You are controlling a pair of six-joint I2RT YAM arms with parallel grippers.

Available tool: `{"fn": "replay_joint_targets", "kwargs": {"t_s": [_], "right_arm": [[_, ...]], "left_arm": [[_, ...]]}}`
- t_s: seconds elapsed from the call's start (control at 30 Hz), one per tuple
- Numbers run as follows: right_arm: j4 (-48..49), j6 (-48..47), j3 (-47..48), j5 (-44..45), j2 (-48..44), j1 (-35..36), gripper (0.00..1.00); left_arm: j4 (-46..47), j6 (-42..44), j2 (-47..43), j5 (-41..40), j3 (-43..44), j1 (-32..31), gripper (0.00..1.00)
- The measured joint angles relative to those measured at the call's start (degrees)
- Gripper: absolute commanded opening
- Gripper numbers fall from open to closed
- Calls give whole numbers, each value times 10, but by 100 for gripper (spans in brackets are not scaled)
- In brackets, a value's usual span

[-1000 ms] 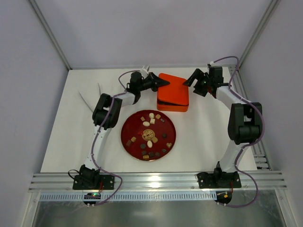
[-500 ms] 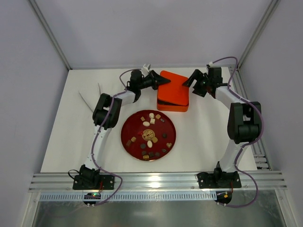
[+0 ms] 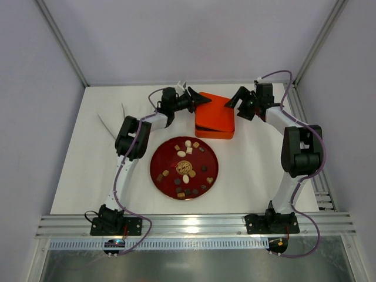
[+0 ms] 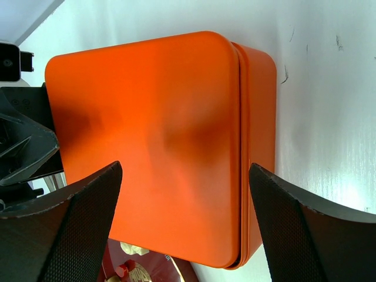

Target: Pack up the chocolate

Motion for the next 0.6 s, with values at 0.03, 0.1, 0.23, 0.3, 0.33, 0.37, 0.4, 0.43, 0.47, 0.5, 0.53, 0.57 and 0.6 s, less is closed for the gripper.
{"fn": "replay_joint_targets", "kwargs": {"t_s": [0.03, 0.1, 0.23, 0.3, 0.33, 0.37, 0.4, 0.43, 0.47, 0.5, 0.53, 0.57, 0.6], "right_arm": [[0, 0, 0, 0, 0, 0, 88], [0, 0, 0, 0, 0, 0, 88], [0, 0, 0, 0, 3, 0, 88], [0, 0, 0, 0, 6, 0, 88], [0, 0, 0, 0, 7, 0, 88], [0, 0, 0, 0, 9, 0, 88], [0, 0, 0, 0, 9, 0, 88], [0, 0, 0, 0, 9, 0, 88], [0, 0, 0, 0, 9, 0, 88], [0, 0, 0, 0, 10, 0, 88], [0, 0, 0, 0, 10, 1, 88], [0, 0, 0, 0, 10, 1, 88], [0, 0, 0, 0, 10, 1, 88]], "left_arm": [[-3, 2, 0, 0, 0, 0, 45], [-11, 9, 0, 1, 0, 2, 45], [-27, 19, 0, 4, 0, 6, 48], [-38, 28, 0, 6, -1, 9, 49], [-42, 31, 0, 6, -2, 10, 50], [-47, 37, 0, 7, -3, 12, 50], [-55, 43, -1, 7, -4, 13, 51], [-64, 48, -2, 9, -4, 15, 51], [-74, 56, -3, 9, -4, 16, 52], [-82, 60, -3, 10, -4, 17, 52], [-94, 70, -6, 10, -4, 18, 52], [-103, 75, -7, 10, -4, 18, 53], [-112, 80, -9, 10, -4, 19, 53]]}}
